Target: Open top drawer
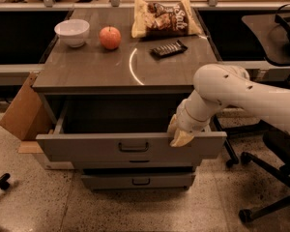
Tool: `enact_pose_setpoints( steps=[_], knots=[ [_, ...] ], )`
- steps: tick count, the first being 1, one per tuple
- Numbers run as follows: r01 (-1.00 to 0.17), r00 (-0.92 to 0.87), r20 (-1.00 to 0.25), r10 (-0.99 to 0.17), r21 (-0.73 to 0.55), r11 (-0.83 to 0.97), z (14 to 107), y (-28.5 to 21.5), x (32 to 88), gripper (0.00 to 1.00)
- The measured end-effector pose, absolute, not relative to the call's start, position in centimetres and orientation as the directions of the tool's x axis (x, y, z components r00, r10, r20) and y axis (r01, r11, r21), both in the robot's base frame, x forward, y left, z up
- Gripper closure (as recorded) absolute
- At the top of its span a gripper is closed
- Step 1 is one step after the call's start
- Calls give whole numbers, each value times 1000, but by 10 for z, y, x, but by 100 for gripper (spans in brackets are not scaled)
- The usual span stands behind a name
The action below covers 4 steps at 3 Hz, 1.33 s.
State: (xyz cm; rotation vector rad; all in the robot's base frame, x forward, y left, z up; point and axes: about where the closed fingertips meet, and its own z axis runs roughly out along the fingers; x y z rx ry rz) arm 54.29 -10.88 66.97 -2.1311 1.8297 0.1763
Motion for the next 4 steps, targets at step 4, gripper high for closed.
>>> enact_pose_setpoints(
  steps=[4],
  knots=[
    [-975,215,-291,-932,-112,-190,666,-105,487,0]
  ],
)
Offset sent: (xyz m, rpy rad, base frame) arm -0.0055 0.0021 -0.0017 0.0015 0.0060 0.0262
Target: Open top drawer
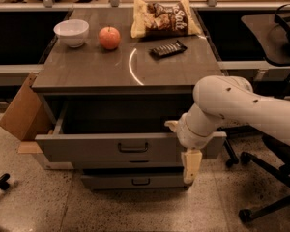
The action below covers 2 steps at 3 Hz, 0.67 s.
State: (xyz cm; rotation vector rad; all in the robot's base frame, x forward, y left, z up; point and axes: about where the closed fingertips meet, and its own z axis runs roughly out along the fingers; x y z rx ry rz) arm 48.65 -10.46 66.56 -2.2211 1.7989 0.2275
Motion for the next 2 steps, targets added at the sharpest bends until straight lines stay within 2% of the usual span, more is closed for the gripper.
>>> enact_pose_setpoints(
  steps=[1,2],
  knots=[
    [-975,221,-281,-934,-99,-201,668,-103,459,11],
    [-975,221,-275,-936,-92,-203,672,-101,438,35]
  ],
)
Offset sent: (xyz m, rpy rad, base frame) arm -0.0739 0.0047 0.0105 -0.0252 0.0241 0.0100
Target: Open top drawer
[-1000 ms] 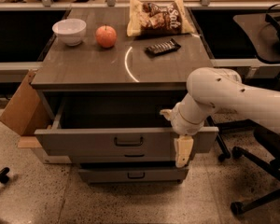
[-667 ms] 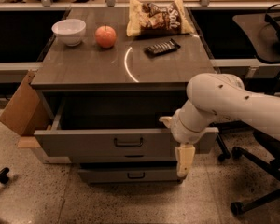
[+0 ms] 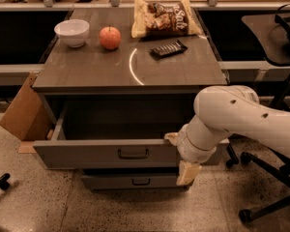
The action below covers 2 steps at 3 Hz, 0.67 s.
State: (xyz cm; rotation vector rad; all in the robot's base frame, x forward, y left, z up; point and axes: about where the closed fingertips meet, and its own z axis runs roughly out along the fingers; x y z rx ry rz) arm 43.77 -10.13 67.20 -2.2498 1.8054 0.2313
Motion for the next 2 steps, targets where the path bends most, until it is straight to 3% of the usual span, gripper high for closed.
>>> enact_pose_setpoints(
  steps=[2],
  knots=[
    [-976,218,-271,-938,-92,-200,676,-102,425,81]
  ],
)
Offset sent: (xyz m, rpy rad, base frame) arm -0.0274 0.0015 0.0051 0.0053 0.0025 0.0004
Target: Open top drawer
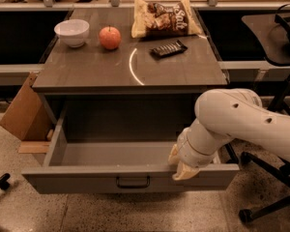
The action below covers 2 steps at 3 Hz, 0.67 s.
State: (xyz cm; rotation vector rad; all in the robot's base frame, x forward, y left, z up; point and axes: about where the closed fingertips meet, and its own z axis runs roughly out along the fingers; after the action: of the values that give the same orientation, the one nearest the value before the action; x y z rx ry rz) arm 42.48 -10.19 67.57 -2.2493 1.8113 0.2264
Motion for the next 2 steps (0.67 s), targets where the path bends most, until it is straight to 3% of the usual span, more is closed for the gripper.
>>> enact_pose_setpoints(
  steps=[1,2],
  knots=[
    [-975,221,-270,-937,-97,-201,677,-100,419,78],
    [-974,222,-268,-938,-98,-203,677,-100,419,55]
  ],
)
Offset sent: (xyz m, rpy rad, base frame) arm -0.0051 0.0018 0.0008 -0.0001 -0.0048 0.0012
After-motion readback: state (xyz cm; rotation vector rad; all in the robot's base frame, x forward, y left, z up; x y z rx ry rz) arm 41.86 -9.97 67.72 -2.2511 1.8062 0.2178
